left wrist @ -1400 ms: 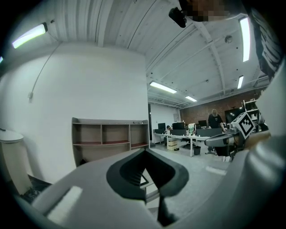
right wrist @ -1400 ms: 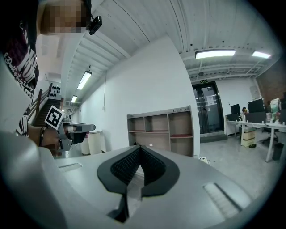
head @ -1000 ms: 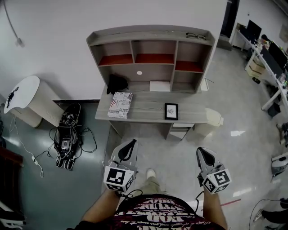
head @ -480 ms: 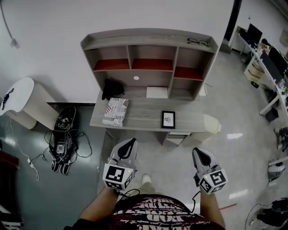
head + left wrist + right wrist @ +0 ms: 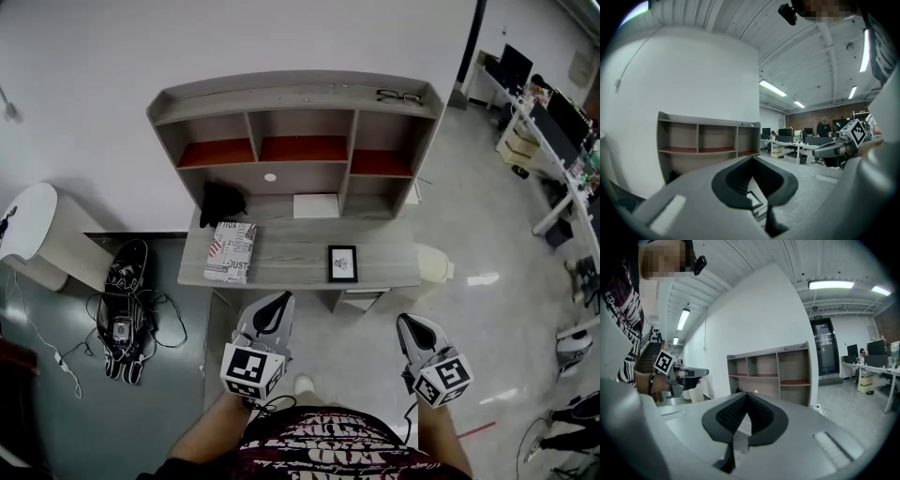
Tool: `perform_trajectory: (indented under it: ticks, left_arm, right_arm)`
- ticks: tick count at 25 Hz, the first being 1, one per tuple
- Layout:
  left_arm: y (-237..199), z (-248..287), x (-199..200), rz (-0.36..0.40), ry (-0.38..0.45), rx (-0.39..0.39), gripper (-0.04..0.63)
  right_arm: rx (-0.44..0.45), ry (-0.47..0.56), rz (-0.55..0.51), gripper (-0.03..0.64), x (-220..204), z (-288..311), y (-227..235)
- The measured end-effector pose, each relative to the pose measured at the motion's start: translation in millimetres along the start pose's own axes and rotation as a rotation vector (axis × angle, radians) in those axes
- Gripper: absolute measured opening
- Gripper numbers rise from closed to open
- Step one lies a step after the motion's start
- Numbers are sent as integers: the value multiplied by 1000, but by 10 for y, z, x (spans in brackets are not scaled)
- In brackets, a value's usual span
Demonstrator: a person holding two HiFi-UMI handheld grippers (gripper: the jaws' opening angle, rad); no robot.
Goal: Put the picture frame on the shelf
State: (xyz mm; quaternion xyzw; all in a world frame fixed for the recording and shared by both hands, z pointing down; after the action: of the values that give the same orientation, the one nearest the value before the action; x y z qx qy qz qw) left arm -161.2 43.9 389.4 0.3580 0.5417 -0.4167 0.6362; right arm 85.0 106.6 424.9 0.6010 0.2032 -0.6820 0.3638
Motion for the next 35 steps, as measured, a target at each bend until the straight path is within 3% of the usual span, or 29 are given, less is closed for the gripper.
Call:
perform_trajectory:
  ticks: [8, 16, 25, 35]
  left_arm:
    - [-448, 163, 6, -39, 23, 38, 0]
    - [-636, 360, -107, -59, 3, 20, 0]
    - [-317, 494, -213, -29, -33, -56, 0]
    - [-395, 812, -292, -12, -108, 7, 0]
  right_arm:
    - [16, -2, -62, 28, 262, 411, 23]
    - [-1, -15, -76, 28, 283, 554, -41]
    - [-60, -12, 17, 28, 26, 309, 188]
    - [12, -6, 104, 28, -94, 635, 647]
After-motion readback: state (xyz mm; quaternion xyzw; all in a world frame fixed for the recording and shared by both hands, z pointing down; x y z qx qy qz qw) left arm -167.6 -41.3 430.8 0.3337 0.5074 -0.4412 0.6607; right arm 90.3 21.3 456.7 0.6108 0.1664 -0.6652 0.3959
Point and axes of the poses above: the fingertips, and each gripper's own axes: z forward along the fingers, y to its right, x out of its top, the point moved 3 cm from there along -z, backward along the fingers, and after that the axes turned 14 degrees about x, right-handed, at the moved point
